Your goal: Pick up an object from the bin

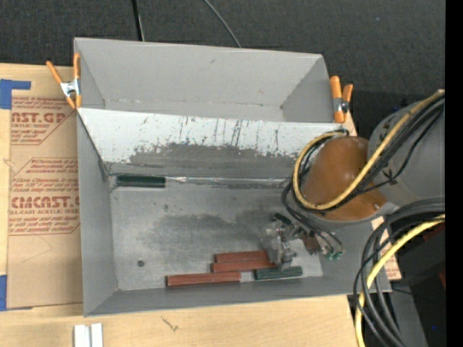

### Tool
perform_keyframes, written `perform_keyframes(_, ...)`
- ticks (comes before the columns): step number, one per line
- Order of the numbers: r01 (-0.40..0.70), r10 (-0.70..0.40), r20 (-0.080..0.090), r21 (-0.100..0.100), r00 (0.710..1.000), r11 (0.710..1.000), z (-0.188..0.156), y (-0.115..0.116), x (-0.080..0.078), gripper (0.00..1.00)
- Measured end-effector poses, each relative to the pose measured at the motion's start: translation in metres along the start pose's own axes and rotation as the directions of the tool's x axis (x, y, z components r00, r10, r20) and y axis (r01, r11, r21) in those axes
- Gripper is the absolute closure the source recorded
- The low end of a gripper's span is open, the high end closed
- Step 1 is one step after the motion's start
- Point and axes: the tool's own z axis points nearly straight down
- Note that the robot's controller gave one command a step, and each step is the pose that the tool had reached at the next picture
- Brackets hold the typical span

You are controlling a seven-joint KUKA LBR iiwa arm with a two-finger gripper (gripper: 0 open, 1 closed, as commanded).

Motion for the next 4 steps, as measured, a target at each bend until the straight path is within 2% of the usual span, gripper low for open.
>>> perform_keyframes(1, 0.000, 0.000, 0.000, 0.000, 1.000, 1.000, 0.000, 0.000, 0.000, 1.00)
perform_keyframes(2, -0.004, 0.004, -0.016, -0.005, 1.000, 1.000, -0.047, -0.005, 0.000, 1.00)
perform_keyframes(3, -0.001, 0.001, -0.012, -0.004, 1.000, 1.000, -0.048, -0.003, -0.012, 0.00)
perform_keyframes(4, 0.001, -0.001, -0.012, -0.004, 1.000, 1.000, -0.030, -0.002, -0.016, 0.00)
